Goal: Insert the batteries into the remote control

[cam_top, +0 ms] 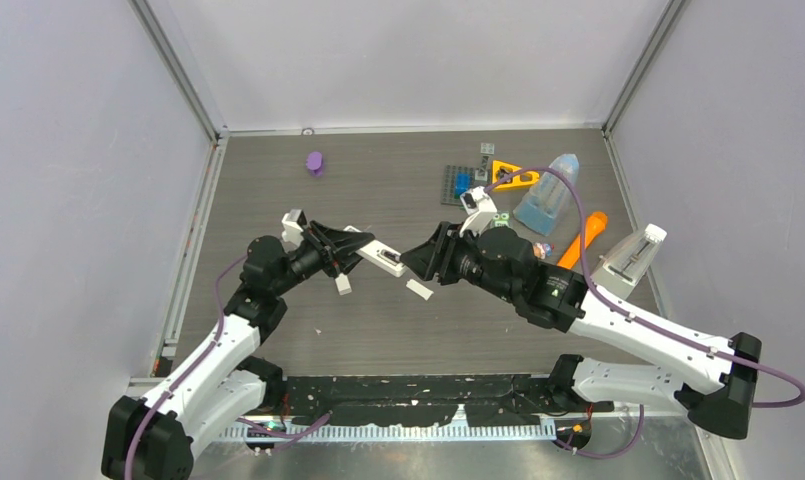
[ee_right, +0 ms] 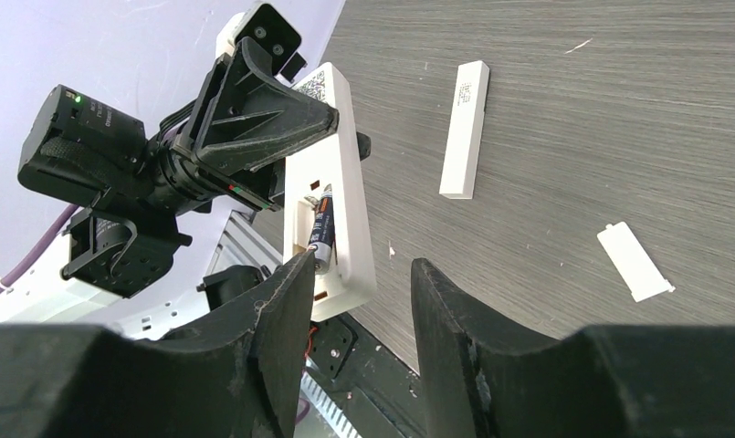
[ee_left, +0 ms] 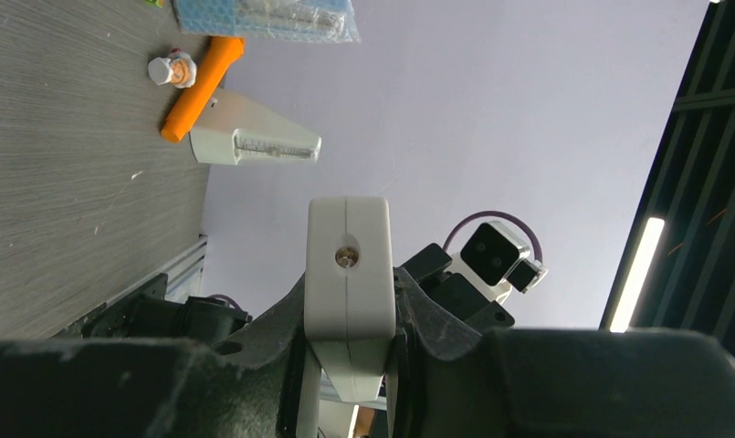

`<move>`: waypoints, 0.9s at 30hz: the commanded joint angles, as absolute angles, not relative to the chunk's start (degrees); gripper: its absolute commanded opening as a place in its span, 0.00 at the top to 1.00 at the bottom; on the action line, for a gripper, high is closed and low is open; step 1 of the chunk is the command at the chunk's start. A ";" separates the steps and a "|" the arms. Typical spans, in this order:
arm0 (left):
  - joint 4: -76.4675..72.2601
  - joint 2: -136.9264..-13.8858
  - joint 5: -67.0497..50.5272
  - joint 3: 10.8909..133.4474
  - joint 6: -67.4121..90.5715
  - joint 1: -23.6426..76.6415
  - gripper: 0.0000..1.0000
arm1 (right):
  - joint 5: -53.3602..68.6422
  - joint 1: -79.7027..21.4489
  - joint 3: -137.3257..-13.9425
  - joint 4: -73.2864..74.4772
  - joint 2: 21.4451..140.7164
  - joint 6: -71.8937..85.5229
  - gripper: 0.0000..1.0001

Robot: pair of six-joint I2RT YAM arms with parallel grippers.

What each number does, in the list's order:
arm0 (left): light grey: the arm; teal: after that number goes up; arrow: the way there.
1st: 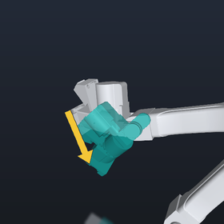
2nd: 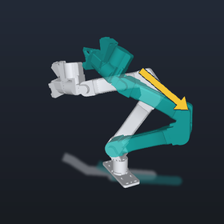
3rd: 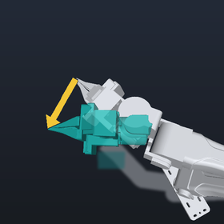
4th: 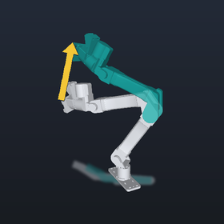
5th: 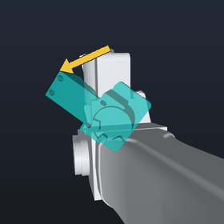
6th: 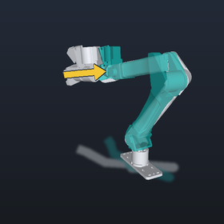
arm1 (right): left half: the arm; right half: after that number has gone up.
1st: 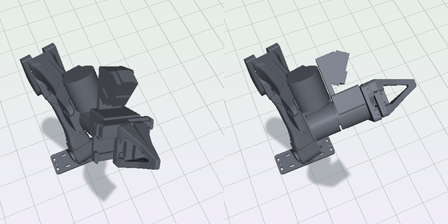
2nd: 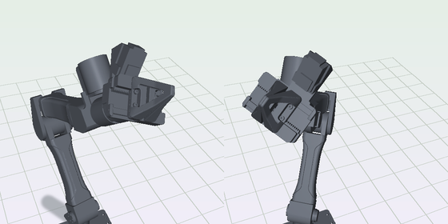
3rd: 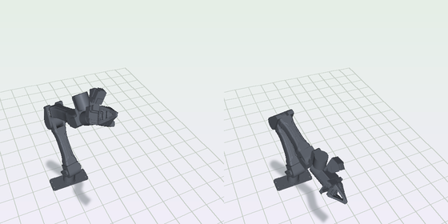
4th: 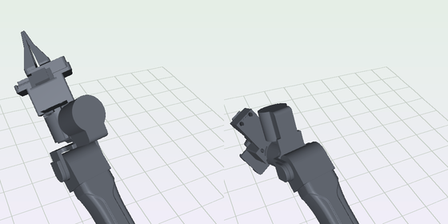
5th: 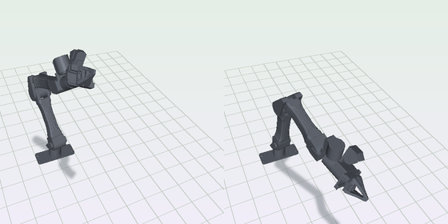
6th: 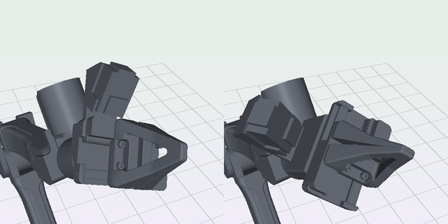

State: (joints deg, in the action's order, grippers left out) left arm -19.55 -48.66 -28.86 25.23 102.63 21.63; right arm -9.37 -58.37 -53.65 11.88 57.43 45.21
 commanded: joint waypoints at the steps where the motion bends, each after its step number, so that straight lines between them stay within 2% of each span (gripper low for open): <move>1: -21.60 -47.52 -29.04 25.48 101.97 21.71 1.00 | -9.71 -58.27 -54.91 10.22 58.40 44.78 0.52; 14: -22.27 -45.86 -29.68 25.49 100.31 21.71 1.00 | -11.82 -58.16 -56.32 14.27 61.33 46.80 0.56; 20: -23.19 -45.69 -30.22 25.61 97.33 21.71 1.00 | -13.12 -57.88 -60.58 21.26 64.63 47.70 0.64; 24: -22.52 -45.87 -30.67 27.76 91.33 21.71 1.00 | -14.75 -57.60 -65.83 29.87 68.28 47.79 0.78; 27: -21.96 -46.24 -31.25 29.65 86.45 21.71 1.00 | -14.97 -57.58 -67.85 33.38 70.11 47.32 0.80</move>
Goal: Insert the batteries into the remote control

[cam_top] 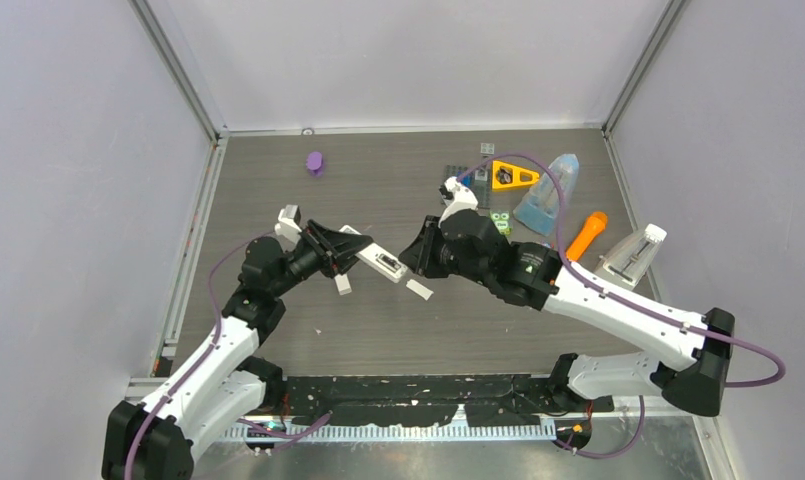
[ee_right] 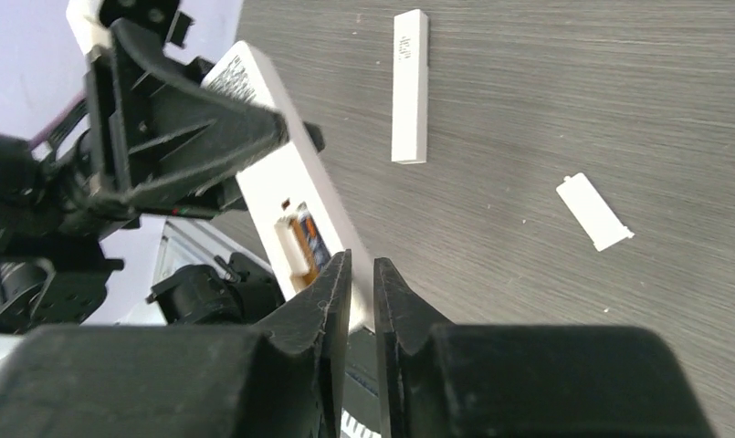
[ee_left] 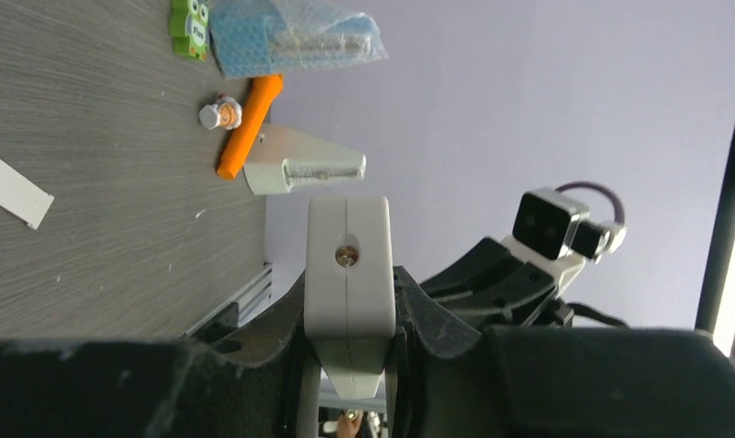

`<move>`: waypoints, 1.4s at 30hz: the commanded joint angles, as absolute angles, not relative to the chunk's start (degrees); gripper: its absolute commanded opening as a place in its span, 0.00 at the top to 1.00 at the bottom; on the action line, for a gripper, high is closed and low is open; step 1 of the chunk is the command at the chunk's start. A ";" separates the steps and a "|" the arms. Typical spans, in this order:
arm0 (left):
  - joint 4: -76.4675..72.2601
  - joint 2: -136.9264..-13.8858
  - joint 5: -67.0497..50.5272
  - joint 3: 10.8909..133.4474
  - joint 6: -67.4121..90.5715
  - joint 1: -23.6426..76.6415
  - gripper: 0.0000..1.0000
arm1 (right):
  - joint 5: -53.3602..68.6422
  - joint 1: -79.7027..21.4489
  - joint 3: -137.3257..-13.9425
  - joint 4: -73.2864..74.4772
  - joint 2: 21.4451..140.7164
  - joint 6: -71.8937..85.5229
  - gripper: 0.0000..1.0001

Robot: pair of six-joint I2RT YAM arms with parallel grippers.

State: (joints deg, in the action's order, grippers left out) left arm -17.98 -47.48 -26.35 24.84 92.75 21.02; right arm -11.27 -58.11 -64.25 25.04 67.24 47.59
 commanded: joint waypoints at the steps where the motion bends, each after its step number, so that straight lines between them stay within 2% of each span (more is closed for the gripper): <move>1: -21.63 -46.33 -31.41 30.29 85.01 21.71 1.00 | -14.95 -57.57 -68.58 33.65 70.79 46.90 0.81; 4: -20.01 -46.47 -31.19 31.34 81.69 21.71 1.00 | -15.26 -57.55 -69.92 35.43 71.51 46.29 0.80; 6: -18.51 -46.27 -29.87 31.42 80.06 21.71 1.00 | -15.93 -57.59 -69.91 35.53 70.46 45.77 0.77; 8: -18.03 -46.15 -28.91 31.10 78.16 21.71 1.00 | -16.19 -57.49 -68.74 33.65 68.01 44.85 0.67; 9: -17.87 -46.22 -28.57 30.94 77.14 21.71 1.00 | -16.18 -57.44 -68.12 32.74 67.10 44.22 0.57; 12: -17.25 -46.23 -28.09 30.88 73.73 21.71 1.00 | -15.42 -57.29 -63.59 25.50 61.23 42.91 0.37; 14: -17.34 -46.14 -28.11 30.92 71.44 21.71 1.00 | -14.57 -56.57 -61.50 22.41 58.59 42.18 0.32; 21: -21.24 -47.23 -31.03 32.12 69.77 21.71 1.00 | -3.67 -55.21 -58.77 14.55 57.34 37.20 0.28; 24: -21.83 -47.61 -31.78 32.95 69.79 21.75 1.00 | 1.16 -55.20 -59.61 14.18 59.58 35.06 0.28; 28: -22.52 -47.53 -32.31 33.15 70.18 21.71 1.00 | 3.90 -55.22 -60.10 14.58 62.25 34.50 0.35; 39: -23.41 -47.08 -32.37 32.14 71.47 21.71 1.00 | 3.62 -54.35 -59.48 16.76 66.90 39.44 0.75; 42: -23.23 -46.93 -32.29 32.05 71.17 21.67 1.00 | 3.67 -54.17 -59.86 17.20 67.22 39.59 0.74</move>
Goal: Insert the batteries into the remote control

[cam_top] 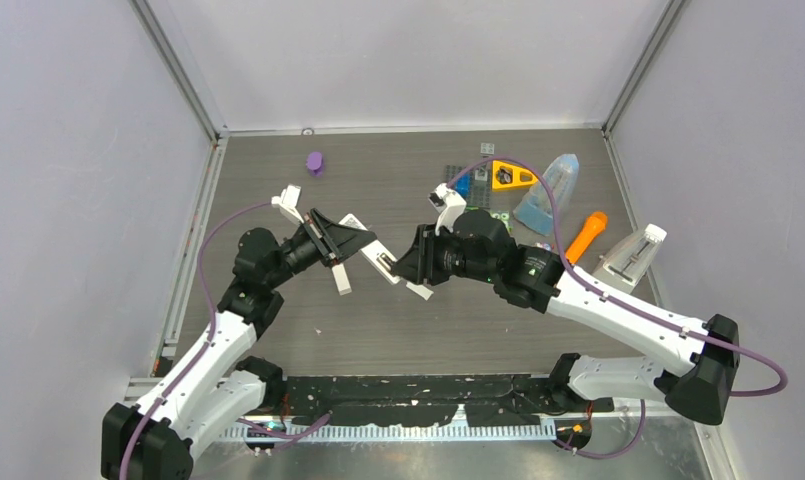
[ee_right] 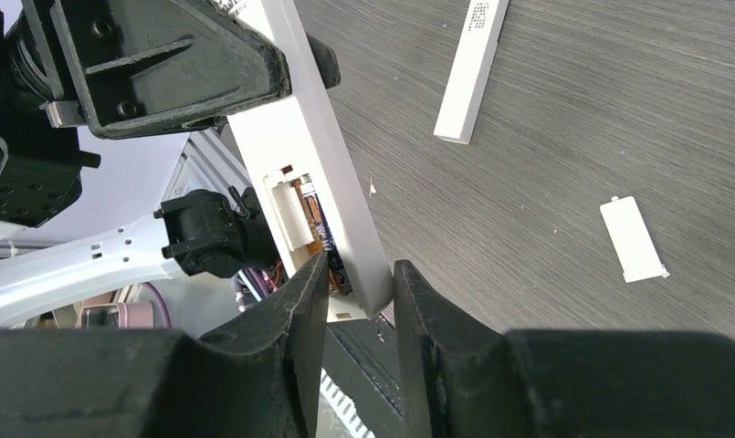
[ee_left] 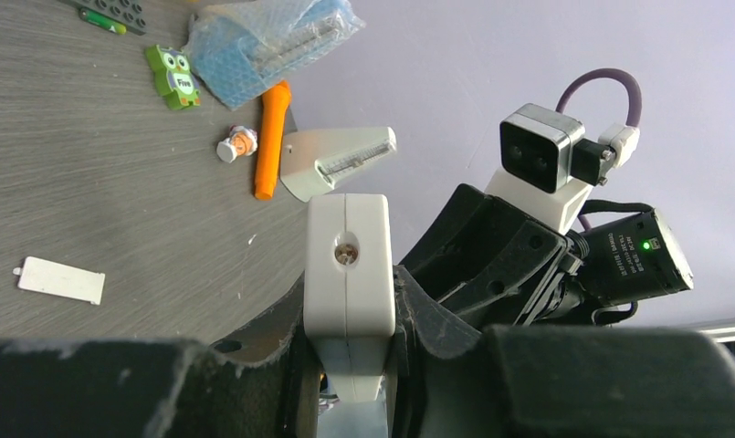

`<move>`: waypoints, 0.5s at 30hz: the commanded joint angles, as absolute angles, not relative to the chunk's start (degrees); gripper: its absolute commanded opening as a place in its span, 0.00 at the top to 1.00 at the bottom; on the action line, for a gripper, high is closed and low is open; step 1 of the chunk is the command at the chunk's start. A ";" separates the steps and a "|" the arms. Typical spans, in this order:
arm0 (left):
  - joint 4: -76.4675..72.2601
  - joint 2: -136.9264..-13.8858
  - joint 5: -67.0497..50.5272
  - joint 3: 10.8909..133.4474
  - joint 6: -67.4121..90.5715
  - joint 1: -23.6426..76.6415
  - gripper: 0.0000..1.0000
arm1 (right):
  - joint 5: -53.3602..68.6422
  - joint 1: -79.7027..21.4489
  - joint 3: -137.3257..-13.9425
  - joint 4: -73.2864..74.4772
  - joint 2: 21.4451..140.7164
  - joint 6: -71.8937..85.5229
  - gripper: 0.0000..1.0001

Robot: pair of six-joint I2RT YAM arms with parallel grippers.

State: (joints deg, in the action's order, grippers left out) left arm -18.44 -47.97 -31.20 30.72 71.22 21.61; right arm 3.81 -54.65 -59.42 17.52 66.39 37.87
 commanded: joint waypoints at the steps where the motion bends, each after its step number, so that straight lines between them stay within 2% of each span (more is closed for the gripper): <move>1: -23.10 -46.80 -32.14 31.95 71.08 21.70 1.00 | 3.73 -54.16 -60.05 17.39 67.18 39.93 0.64; 2: -22.93 -46.75 -31.98 31.88 70.84 21.71 1.00 | 3.70 -54.08 -59.99 17.29 66.78 40.15 0.51; 3: -22.58 -46.59 -31.74 31.82 70.47 21.71 1.00 | 3.43 -54.02 -59.83 16.99 66.39 40.25 0.45; 4: -21.86 -46.39 -31.41 31.81 69.88 21.71 1.00 | 3.25 -53.96 -59.45 16.36 65.36 40.43 0.35; 6: -19.64 -45.96 -30.47 31.82 68.33 21.64 1.00 | 2.53 -53.40 -59.06 15.60 63.71 40.56 0.26; 10: -14.27 -44.41 -27.60 31.96 64.28 21.62 1.00 | 1.41 -50.22 -58.53 15.90 60.85 40.89 0.22; 15: -7.50 -42.61 -22.35 31.48 61.50 21.62 1.00 | -3.71 -41.33 -56.79 22.51 61.59 42.56 0.24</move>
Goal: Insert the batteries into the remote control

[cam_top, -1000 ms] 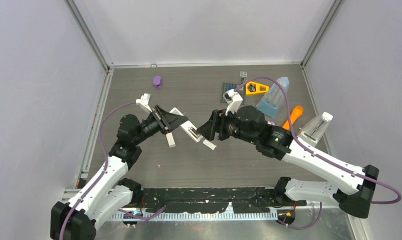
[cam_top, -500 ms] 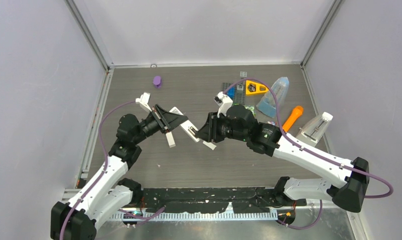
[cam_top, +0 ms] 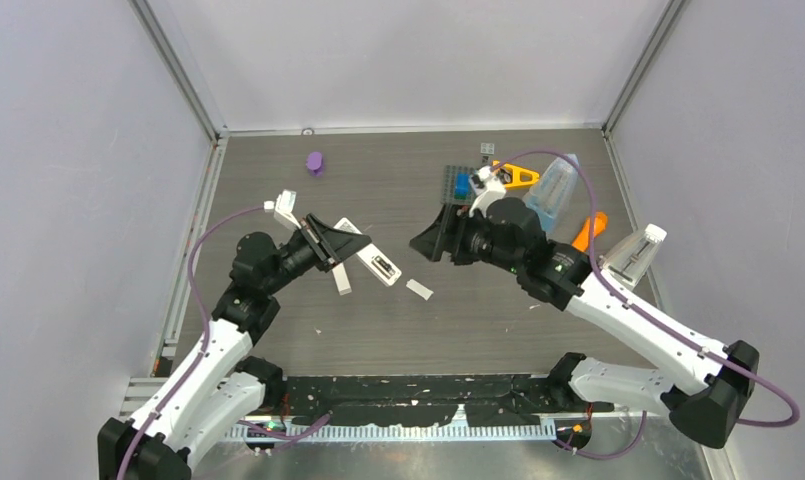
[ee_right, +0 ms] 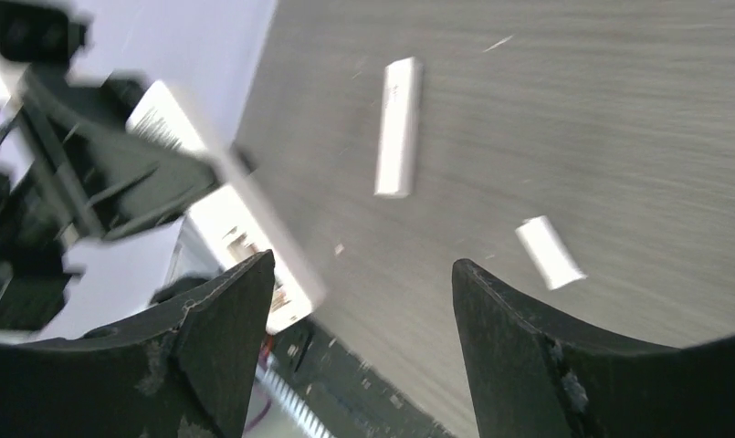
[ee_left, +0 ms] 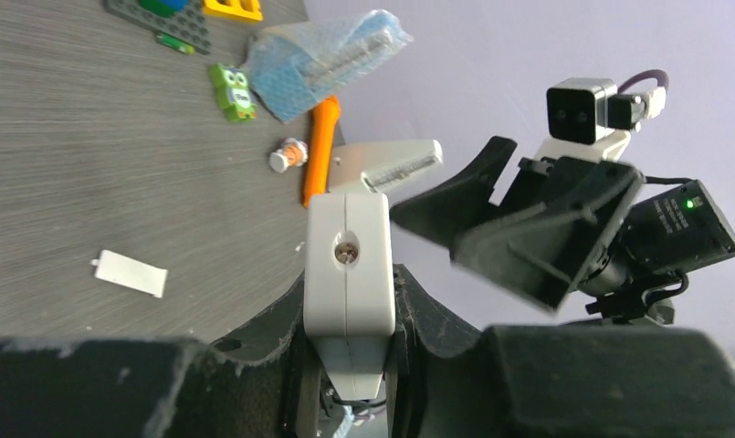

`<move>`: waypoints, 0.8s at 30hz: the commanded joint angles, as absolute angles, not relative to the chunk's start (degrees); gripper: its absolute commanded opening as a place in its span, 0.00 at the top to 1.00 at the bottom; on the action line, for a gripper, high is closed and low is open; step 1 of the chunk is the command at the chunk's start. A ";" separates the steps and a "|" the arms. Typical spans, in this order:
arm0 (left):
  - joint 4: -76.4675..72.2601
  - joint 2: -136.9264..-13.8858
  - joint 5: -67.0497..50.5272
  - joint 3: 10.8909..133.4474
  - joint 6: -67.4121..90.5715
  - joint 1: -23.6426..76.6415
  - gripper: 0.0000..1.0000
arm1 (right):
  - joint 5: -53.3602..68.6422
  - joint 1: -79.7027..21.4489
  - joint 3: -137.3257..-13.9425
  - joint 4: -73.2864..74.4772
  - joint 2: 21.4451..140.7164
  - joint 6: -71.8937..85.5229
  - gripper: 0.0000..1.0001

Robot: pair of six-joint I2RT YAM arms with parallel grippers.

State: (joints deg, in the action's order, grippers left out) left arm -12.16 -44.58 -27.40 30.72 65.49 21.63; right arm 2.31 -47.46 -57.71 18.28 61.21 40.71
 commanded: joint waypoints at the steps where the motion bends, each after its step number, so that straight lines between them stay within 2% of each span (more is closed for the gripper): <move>1: -7.03 -42.38 -21.78 31.25 61.34 21.62 1.00 | -5.19 -40.40 -56.78 23.91 62.35 42.96 0.27; 5: -6.79 -41.95 -21.29 30.51 61.35 21.53 1.00 | -19.48 -36.88 -56.79 27.25 68.26 42.21 0.32; 9: -6.73 -42.13 -21.47 30.73 61.31 21.53 1.00 | -24.36 -34.43 -59.62 24.33 77.03 33.68 0.32; 12: -6.60 -42.04 -21.62 30.93 61.24 21.53 1.00 | -26.34 -32.60 -64.60 23.88 86.06 25.52 0.20; 16: -6.46 -42.04 -21.82 30.89 61.12 21.53 1.00 | -28.62 -31.29 -70.13 23.57 95.56 22.23 0.10; 24: -6.35 -42.40 -22.15 30.76 61.51 21.53 1.00 | -28.94 -28.67 -78.20 21.20 107.46 21.99 0.08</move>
